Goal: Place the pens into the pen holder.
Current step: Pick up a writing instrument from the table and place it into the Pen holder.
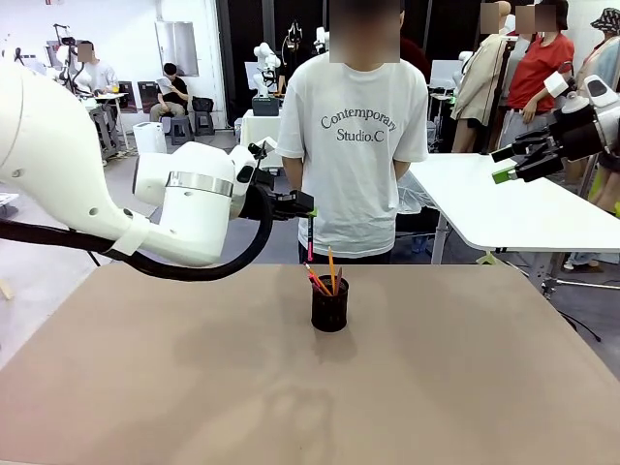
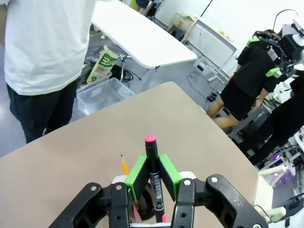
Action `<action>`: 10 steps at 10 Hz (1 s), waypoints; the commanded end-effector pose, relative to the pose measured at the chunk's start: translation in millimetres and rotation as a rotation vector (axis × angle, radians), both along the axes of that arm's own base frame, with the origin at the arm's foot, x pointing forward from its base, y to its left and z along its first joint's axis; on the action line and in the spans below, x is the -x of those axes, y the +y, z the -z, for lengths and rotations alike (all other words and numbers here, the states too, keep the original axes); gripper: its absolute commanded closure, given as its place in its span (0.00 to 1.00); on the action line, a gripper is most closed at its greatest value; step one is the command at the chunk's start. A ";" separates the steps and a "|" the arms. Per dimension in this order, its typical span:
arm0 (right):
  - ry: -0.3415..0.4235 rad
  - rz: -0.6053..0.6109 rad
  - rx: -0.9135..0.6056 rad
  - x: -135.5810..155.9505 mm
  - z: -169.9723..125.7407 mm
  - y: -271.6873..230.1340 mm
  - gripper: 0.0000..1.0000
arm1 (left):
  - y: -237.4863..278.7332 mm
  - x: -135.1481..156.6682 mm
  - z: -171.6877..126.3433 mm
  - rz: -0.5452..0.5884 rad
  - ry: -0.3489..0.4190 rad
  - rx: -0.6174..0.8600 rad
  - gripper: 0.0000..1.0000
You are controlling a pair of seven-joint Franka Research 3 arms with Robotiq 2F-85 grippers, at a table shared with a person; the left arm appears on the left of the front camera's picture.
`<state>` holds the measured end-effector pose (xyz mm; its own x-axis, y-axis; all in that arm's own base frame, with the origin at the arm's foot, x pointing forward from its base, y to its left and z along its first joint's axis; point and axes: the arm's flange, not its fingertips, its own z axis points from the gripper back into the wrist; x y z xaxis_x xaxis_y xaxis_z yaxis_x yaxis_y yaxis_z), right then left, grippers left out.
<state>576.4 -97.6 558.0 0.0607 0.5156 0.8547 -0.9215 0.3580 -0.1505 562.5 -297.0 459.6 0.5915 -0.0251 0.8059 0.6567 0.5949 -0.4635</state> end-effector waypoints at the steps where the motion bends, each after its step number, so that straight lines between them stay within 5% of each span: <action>1: 0.024 0.005 0.010 -0.9 -4.1 2.1 0.00 | -12.5 -0.9 6.4 0.076 -0.112 0.039 1.00; 7: 0.024 0.005 0.010 -0.9 -4.1 2.1 0.00 | -47.6 -17.1 50.2 0.107 -0.428 0.046 1.00; 10: 0.024 0.005 0.010 -0.9 -4.1 2.1 0.00 | -50.4 -12.5 74.6 0.134 -0.383 0.041 1.00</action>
